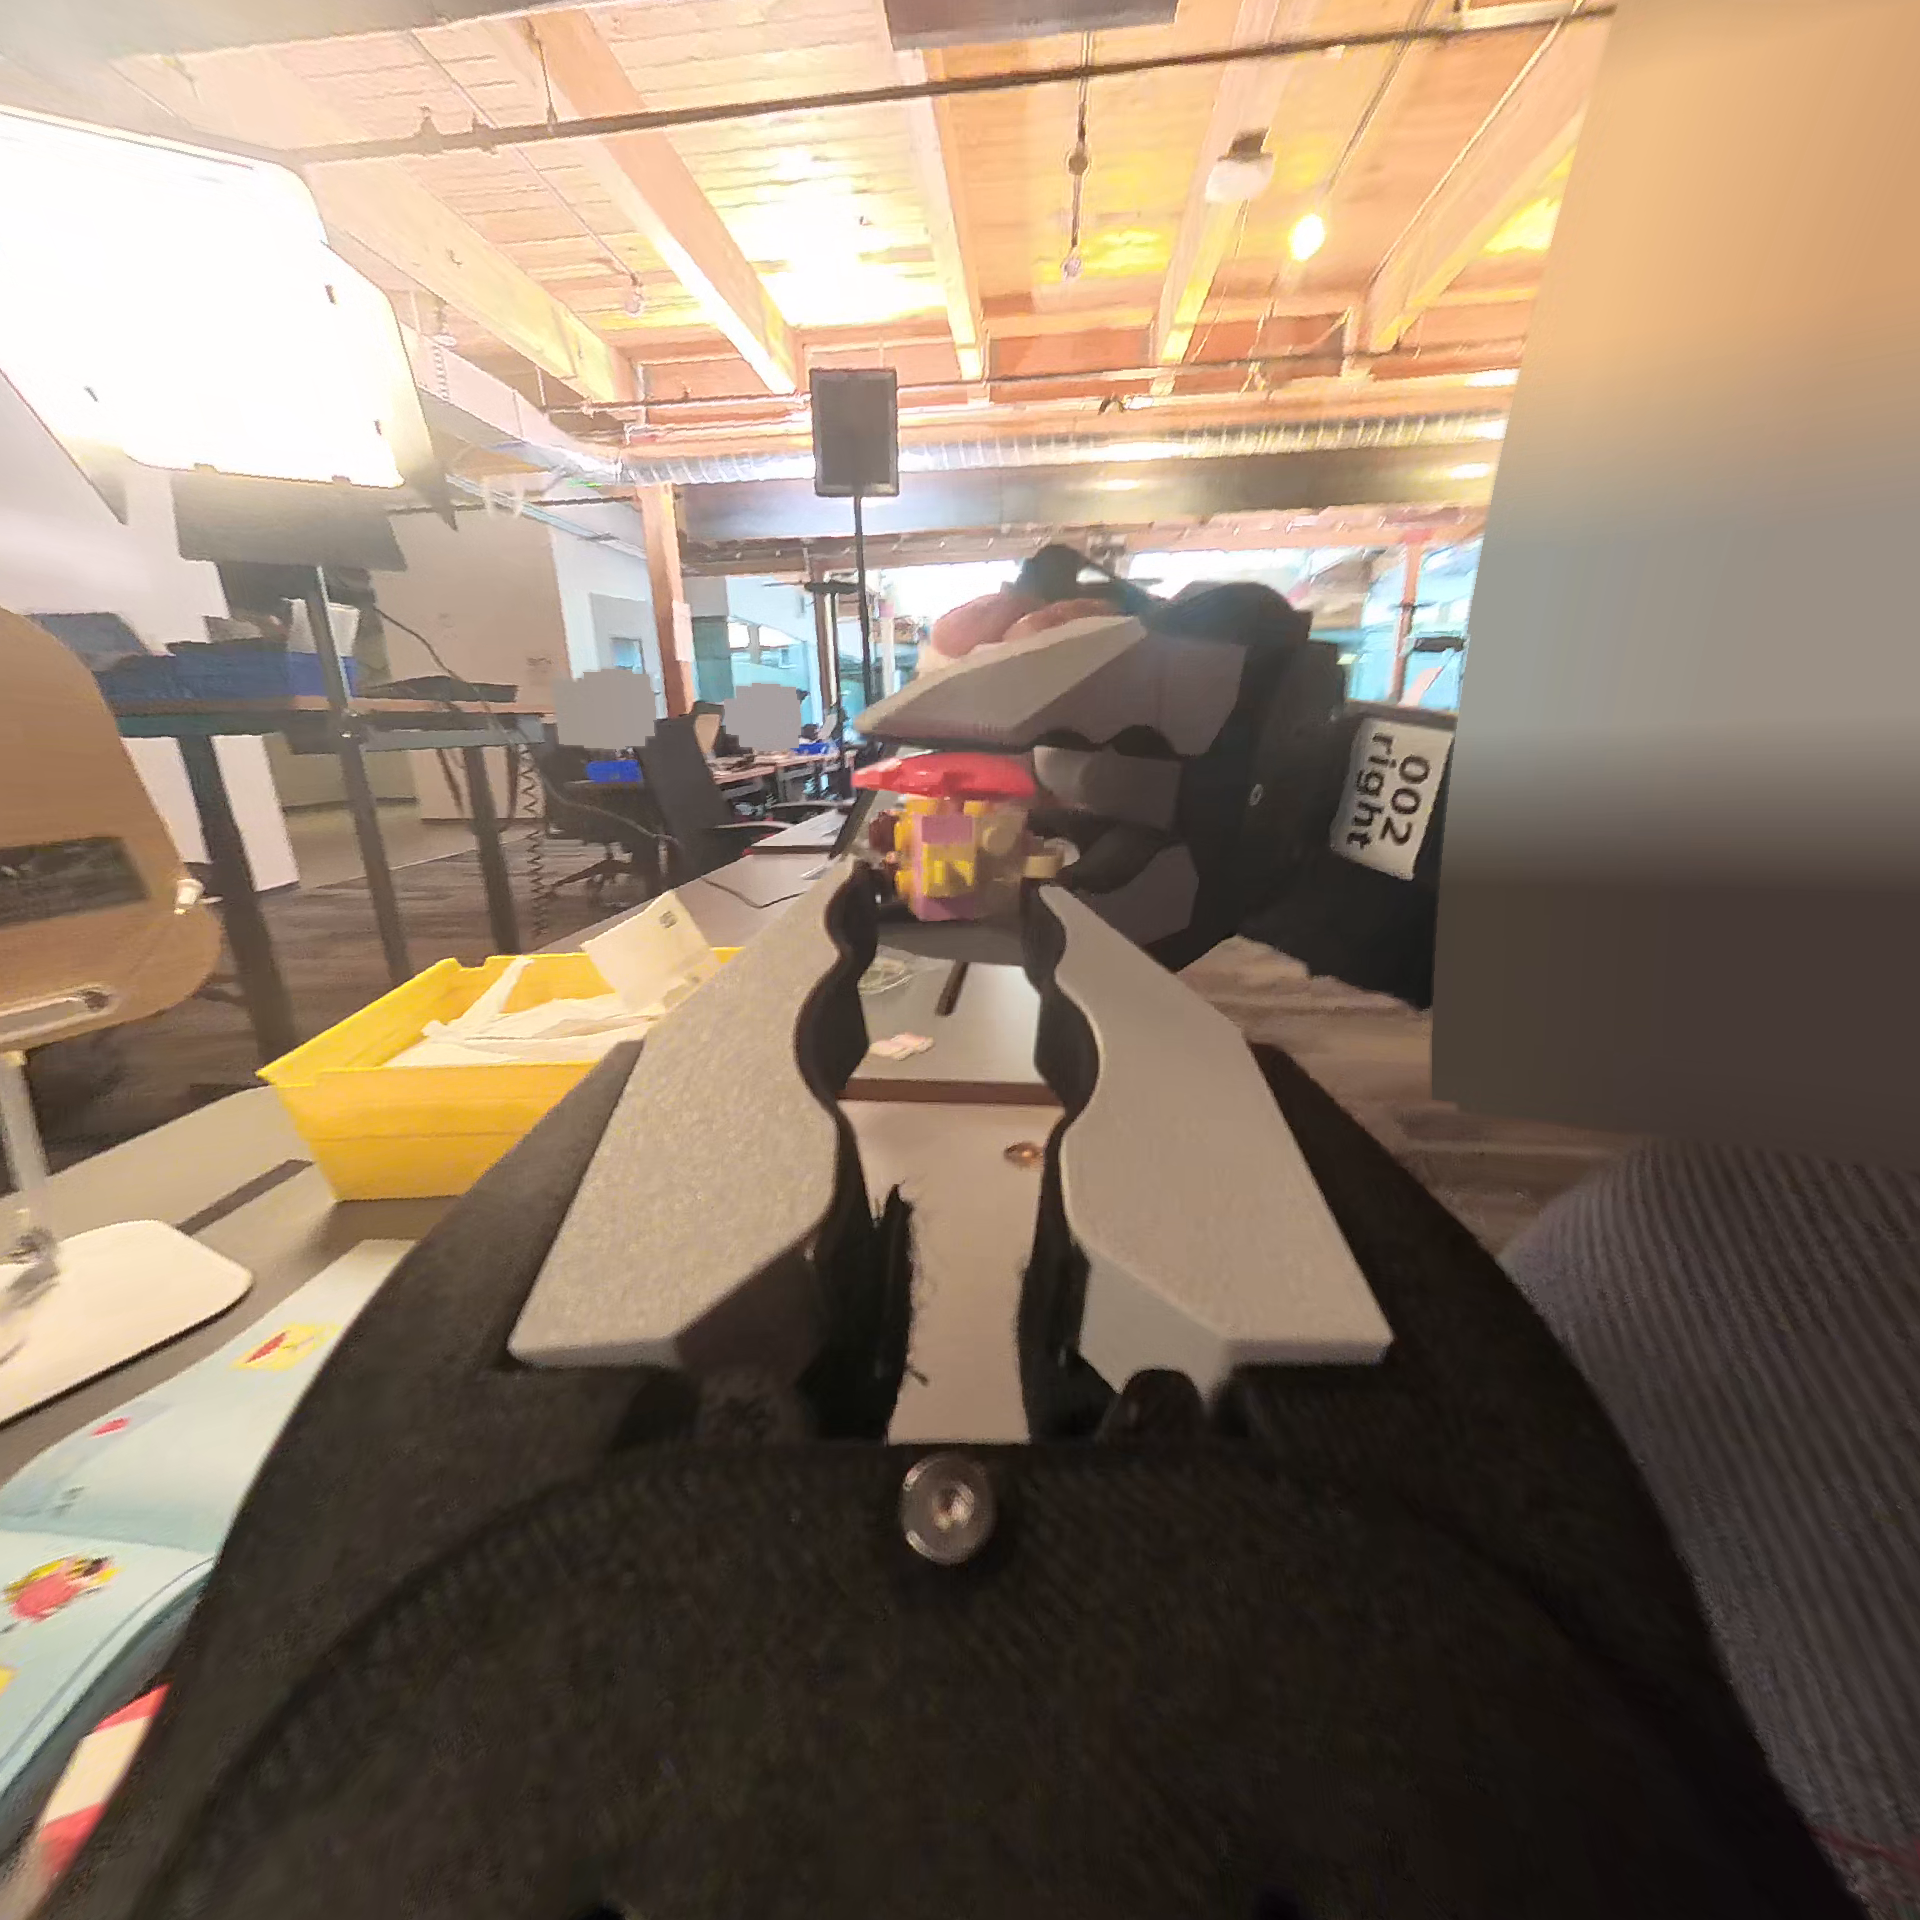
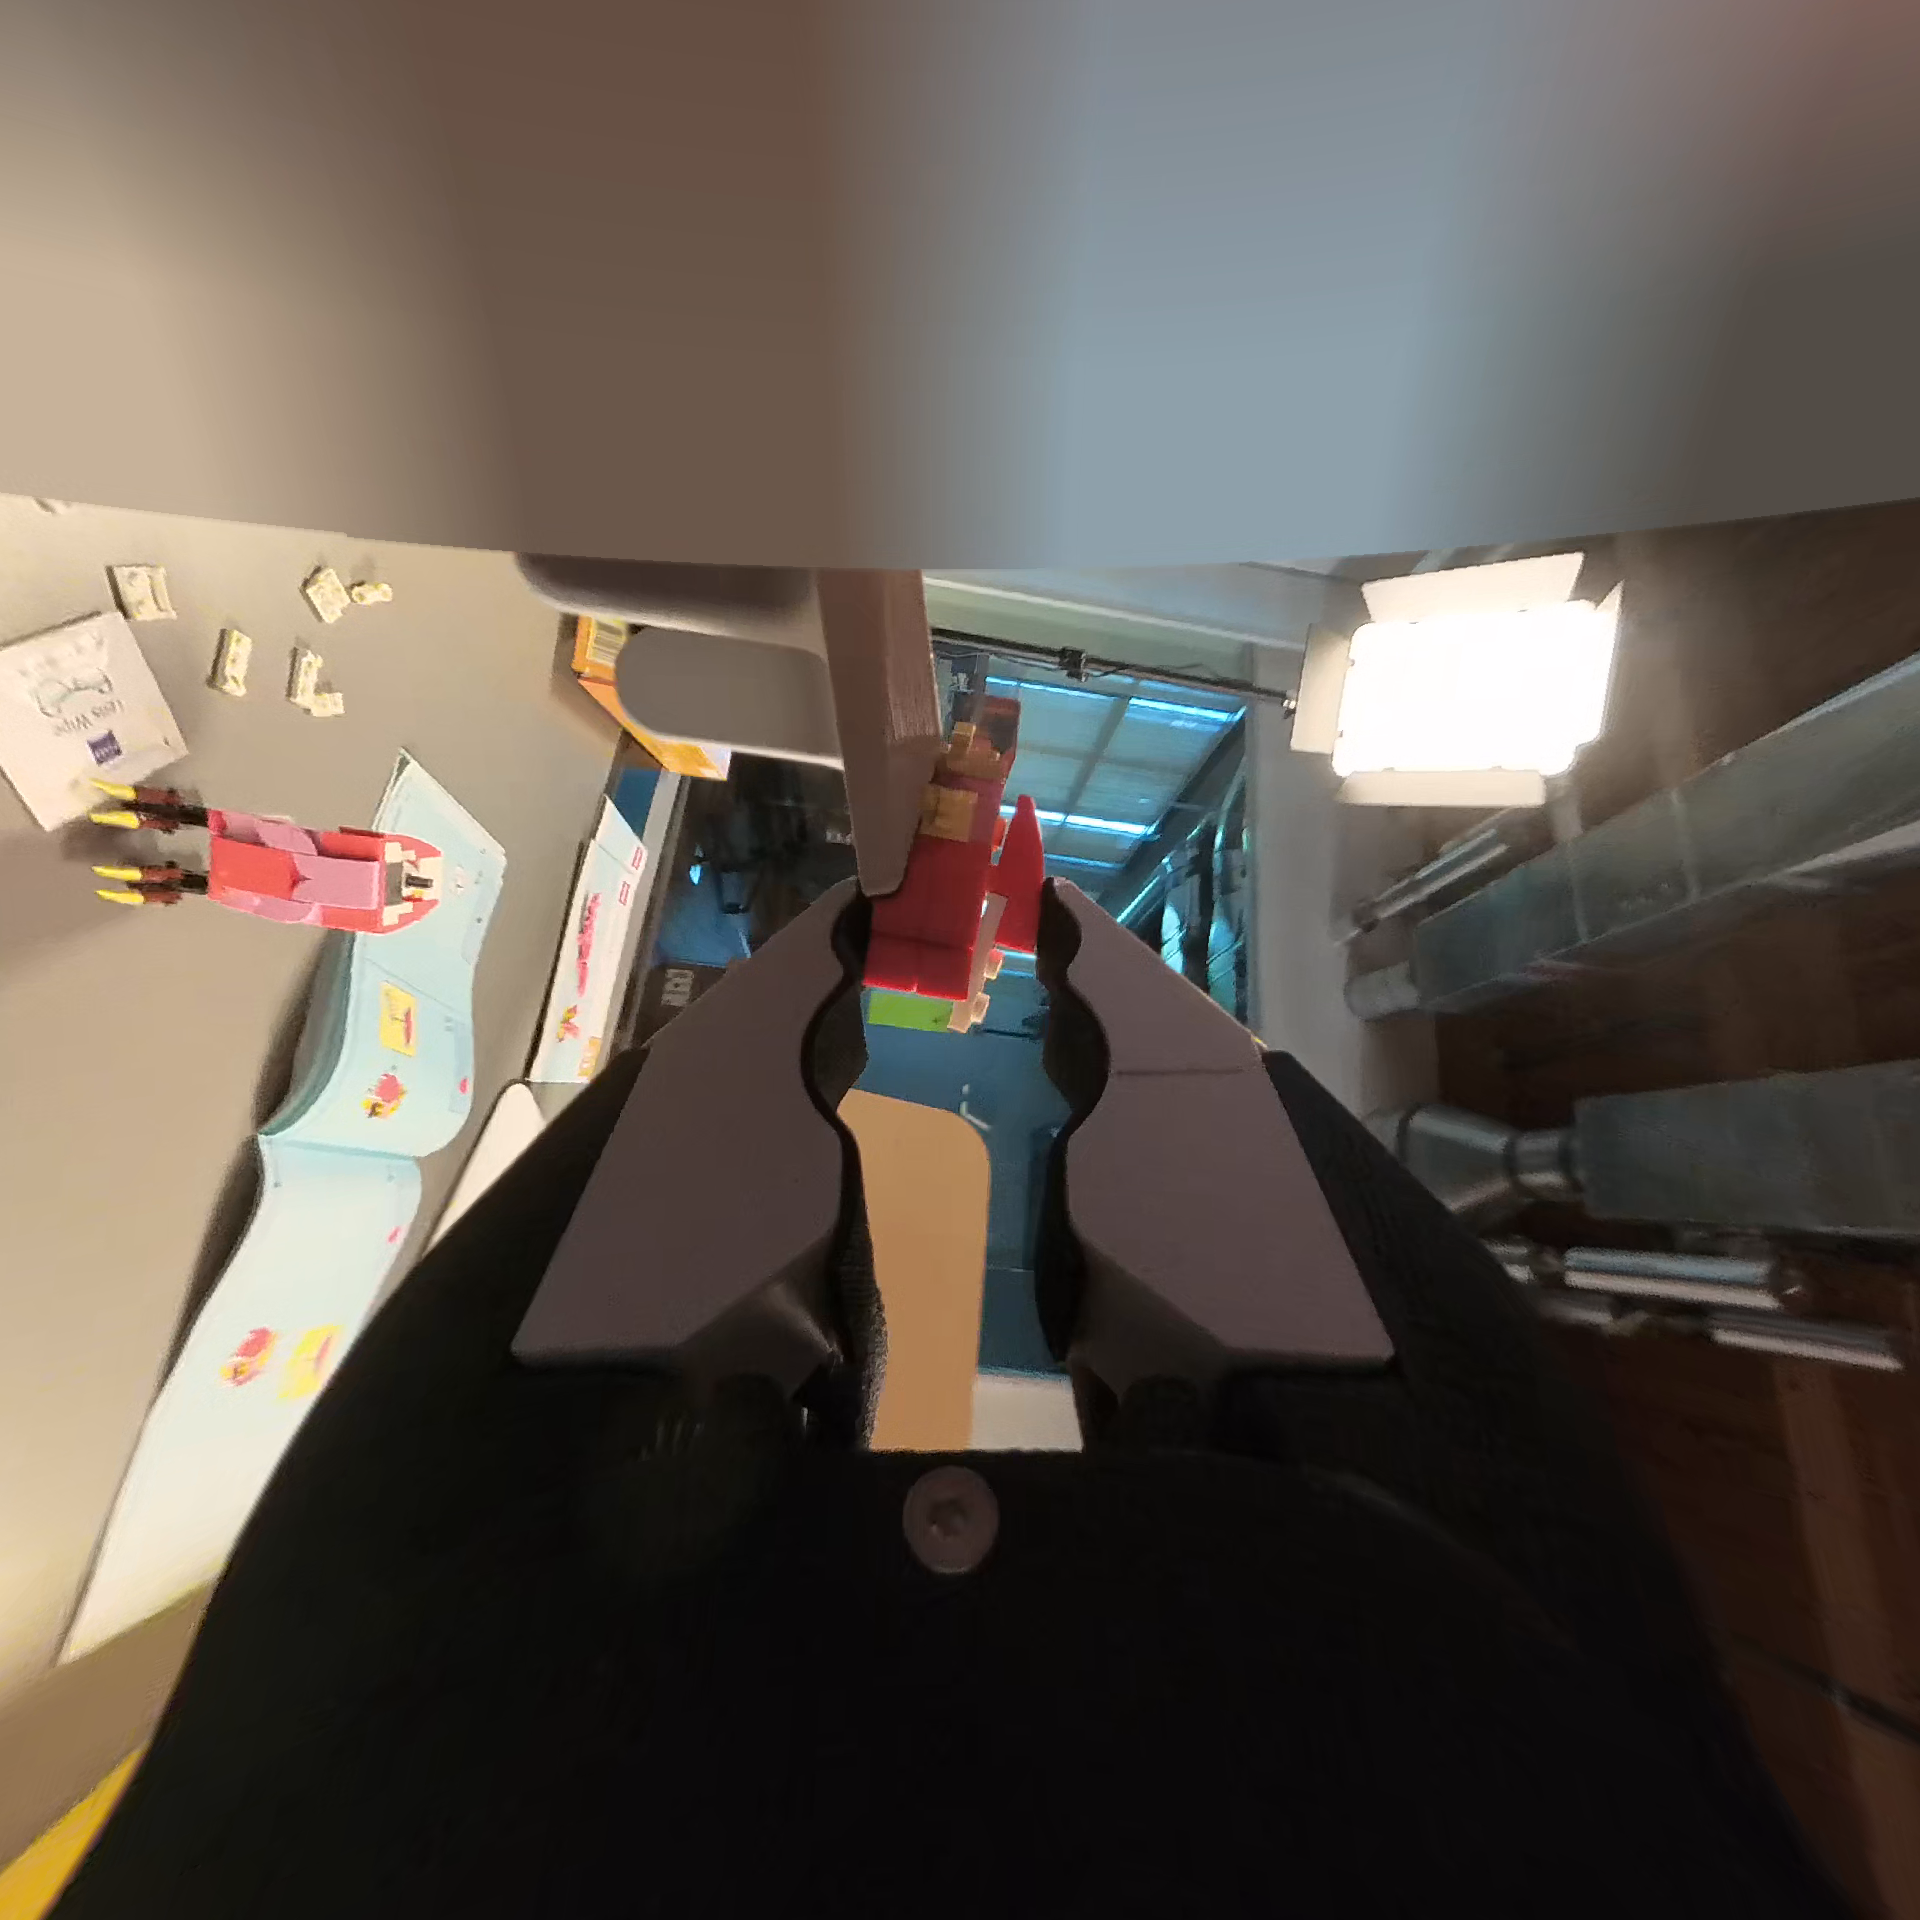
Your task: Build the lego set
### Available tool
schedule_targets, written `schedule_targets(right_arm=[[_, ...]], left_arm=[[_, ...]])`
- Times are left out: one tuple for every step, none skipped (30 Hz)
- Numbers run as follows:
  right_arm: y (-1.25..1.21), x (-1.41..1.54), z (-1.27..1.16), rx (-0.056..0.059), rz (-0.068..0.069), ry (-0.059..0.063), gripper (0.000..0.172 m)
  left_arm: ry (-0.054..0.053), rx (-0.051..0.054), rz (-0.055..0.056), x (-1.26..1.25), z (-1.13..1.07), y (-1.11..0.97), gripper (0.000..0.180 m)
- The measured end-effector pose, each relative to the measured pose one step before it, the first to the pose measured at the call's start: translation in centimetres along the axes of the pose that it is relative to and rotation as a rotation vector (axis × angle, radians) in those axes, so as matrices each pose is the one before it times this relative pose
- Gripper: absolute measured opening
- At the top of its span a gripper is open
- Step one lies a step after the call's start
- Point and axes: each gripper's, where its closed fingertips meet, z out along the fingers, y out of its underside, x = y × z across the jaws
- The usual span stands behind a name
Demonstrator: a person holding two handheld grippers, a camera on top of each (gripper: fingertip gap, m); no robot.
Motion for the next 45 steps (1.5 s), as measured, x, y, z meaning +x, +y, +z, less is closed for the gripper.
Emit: schedule_targets(right_arm=[[-0.037,-0.029,-0.032,0.0034,-0.0126,-0.0031,0.029],[-0.023,-0.064,-0.027,0.0039,-0.0076,-0.0080,0.029],[-0.030,-0.071,-0.026,0.0047,-0.0018,-0.0113,0.029],[-0.040,-0.053,-0.031,0.0055,-0.0040,-0.0103,0.029],[-0.017,-0.074,-0.020,0.0025,-0.0099,-0.0099,0.030],[0.003,-0.074,-0.013,0.0006,-0.0134,-0.0110,0.030],[-0.015,-0.065,-0.023,0.0031,-0.0126,-0.0103,0.029],[-0.052,-0.028,-0.042,0.0059,-0.0062,-0.0093,0.029],[-0.063,-0.011,-0.045,0.0078,0.0026,-0.0084,0.029],[-0.098,0.023,-0.043,0.0095,0.0083,-0.0062,0.029],[-0.121,0.036,-0.058,0.0103,0.0092,-0.0040,0.029],[-0.117,0.028,-0.044,0.0095,0.0079,-0.0047,0.029],[-0.089,0.003,-0.034,0.0072,0.0033,-0.0053,0.029],[-0.062,0.004,-0.019,0.0040,-0.0022,-0.0034,0.029],[-0.052,-0.028,-0.005,0.0024,-0.0046,-0.0036,0.029],[-0.076,-0.020,-0.019,0.0042,-0.0036,-0.0052,0.029],[-0.094,-0.013,-0.037,0.0056,-0.0004,-0.0065,0.030],[-0.107,-0.001,-0.038,0.0062,-0.0001,-0.0077,0.029],[-0.094,0.001,-0.027,0.0052,-0.0011,-0.0082,0.029],[-0.077,-0.018,-0.028,0.0040,-0.0008,-0.0102,0.029],[-0.043,-0.029,-0.026,0.0030,-0.0007,-0.0115,0.029],[-0.022,-0.002,-0.003,-0.0001,-0.0043,-0.0093,0.029],[-0.012,-0.011,0.001,-0.0025,-0.0096,-0.0081,0.030],[-0.003,-0.026,0.008,-0.0040,-0.0092,-0.0094,0.030],[0.000,-0.026,0.008,-0.0052,-0.0054,-0.0102,0.030],[-0.007,-0.021,0.009,-0.0044,-0.0023,-0.0098,0.030],[0.011,-0.048,0.026,-0.0066,0.0018,-0.0112,0.030],[0.037,-0.057,0.007,-0.0076,0.0021,-0.0121,0.030],[-0.021,-0.023,-0.021,-0.0036,-0.0037,-0.0079,0.030],[-0.029,0.000,-0.030,-0.0016,-0.0059,-0.0058,0.029],[-0.047,-0.012,-0.028,-0.0014,-0.0024,-0.0067,0.029],[-0.057,-0.018,-0.039,0.0014,0.0002,-0.0064,0.030],[-0.076,-0.016,-0.035,0.0032,0.0029,-0.0068,0.030],[-0.072,-0.031,-0.042,0.0034,0.0065,-0.0080,0.029],[-0.026,-0.012,-0.006,0.0006,0.0075,-0.0056,0.030],[0.042,0.002,0.038,-0.0058,0.0066,-0.0035,0.029],[0.099,-0.020,0.044,-0.0092,0.0054,-0.0039,0.030],[0.128,-0.017,0.042,-0.0094,0.0065,-0.0019,0.030],[0.231,0.057,0.073,-0.0146,0.0118,0.0036,0.029],[0.325,0.055,0.138,-0.0230,0.0182,0.0069,0.029],[0.309,-0.013,0.160,-0.0242,0.0187,0.0053,0.029],[0.305,-0.021,0.157,-0.0216,0.0207,0.0039,0.029],[0.355,-0.010,0.186,-0.0247,0.0321,0.0016,0.029],[0.364,-0.049,0.197,-0.0250,0.0425,-0.0048,0.028],[0.318,-0.102,0.177,-0.0205,0.0381,-0.0106,0.028]], left_arm=[[-0.0025,-0.0106,0.0102,0.051,-0.024,0.031,0.025],[-0.0001,-0.0095,0.0053,0.043,-0.009,0.030,0.025],[0.0051,-0.0047,-0.0004,-0.157,-0.211,0.255,0.025],[0.0065,-0.0020,-0.0046,0.018,-0.029,0.071,0.025],[0.0033,-0.0030,-0.0041,-0.019,-0.026,0.108,0.025],[0.0008,-0.0045,0.0020,-0.010,-0.064,0.116,0.025],[-0.0005,-0.0041,0.0054,0.035,0.007,0.053,0.025],[0.0004,-0.0036,0.0046,0.070,-0.035,0.032,0.025],[0.0055,-0.0005,-0.0009,0.083,-0.031,-0.032,0.025],[0.0125,0.0044,-0.0087,0.102,-0.081,-0.053,0.025],[0.0164,0.0073,-0.0161,0.078,-0.065,-0.059,0.025],[0.0180,0.0075,-0.0193,0.067,-0.113,0.006,0.025],[0.0178,0.0068,-0.0186,0.077,-0.056,0.027,0.025],[0.0144,0.0067,-0.0167,0.016,-0.083,0.017,0.025],[0.0127,0.0025,-0.0134,0.017,-0.078,0.050,0.025],[0.0133,0.0030,-0.0131,0.055,-0.081,0.039,0.025],[0.0120,0.0034,-0.0071,0.050,-0.078,0.013,0.025],[0.0127,0.0027,-0.0072,0.092,-0.055,-0.011,0.025],[0.0105,0.0021,-0.0086,0.096,-0.032,0.015,0.025],[0.0072,-0.0014,0.0008,0.076,-0.040,0.063,0.025],[0.0022,-0.0019,0.0037,0.070,-0.035,0.011,0.025],[0.0003,-0.0009,0.0049,-0.008,-0.056,-0.002,0.025],[0.0019,-0.0029,0.0046,-0.005,-0.063,-0.004,0.025],[0.0022,-0.0025,0.0012,0.005,-0.029,0.021,0.026],[0.0022,-0.0014,0.0020,0.013,-0.019,0.017,0.025],[0.0032,-0.0004,0.0045,0.031,-0.040,-0.005,0.025],[-0.0008,-0.0022,0.0034,0.050,-0.017,0.031,0.025],[-0.0005,-0.0007,0.0058,0.004,0.011,0.036,0.025],[0.0023,0.0024,0.0046,0.054,0.014,-0.024,0.025],[0.0022,0.0003,0.0081,0.063,0.007,0.007,0.025],[0.0028,-0.0001,0.0063,0.053,0.009,0.003,0.025],[0.0064,0.0010,0.0026,0.090,-0.003,-0.007,0.025],[0.0079,0.0017,-0.0022,0.094,0.006,-0.003,0.025],[0.0106,0.0024,-0.0063,0.080,0.014,0.010,0.025],[0.0083,0.0068,-0.0120,0.040,-0.008,-0.046,0.025],[0.0004,0.0046,-0.0089,-0.058,-0.012,-0.023,0.025],[-0.0072,-0.0003,0.0005,-0.079,0.003,0.027,0.025],[-0.0149,-0.0012,0.0066,-0.100,0.021,-0.018,0.025],[-0.0224,0.0000,0.0081,-0.190,0.021,-0.090,0.025],[-0.0279,-0.0054,0.0098,-0.280,-0.011,-0.056,0.025],[-0.0220,-0.0122,0.0073,-0.248,0.011,0.042,0.025],[-0.0169,-0.0075,-0.0046,-0.252,0.018,0.013,0.025],[-0.0114,-0.0016,-0.0172,-0.281,0.031,-0.026,0.025],[-0.0039,-0.0010,-0.0242,-0.283,0.027,-0.005,0.025],[0.0046,-0.0047,-0.0318,-0.245,0.054,0.085,0.025]])
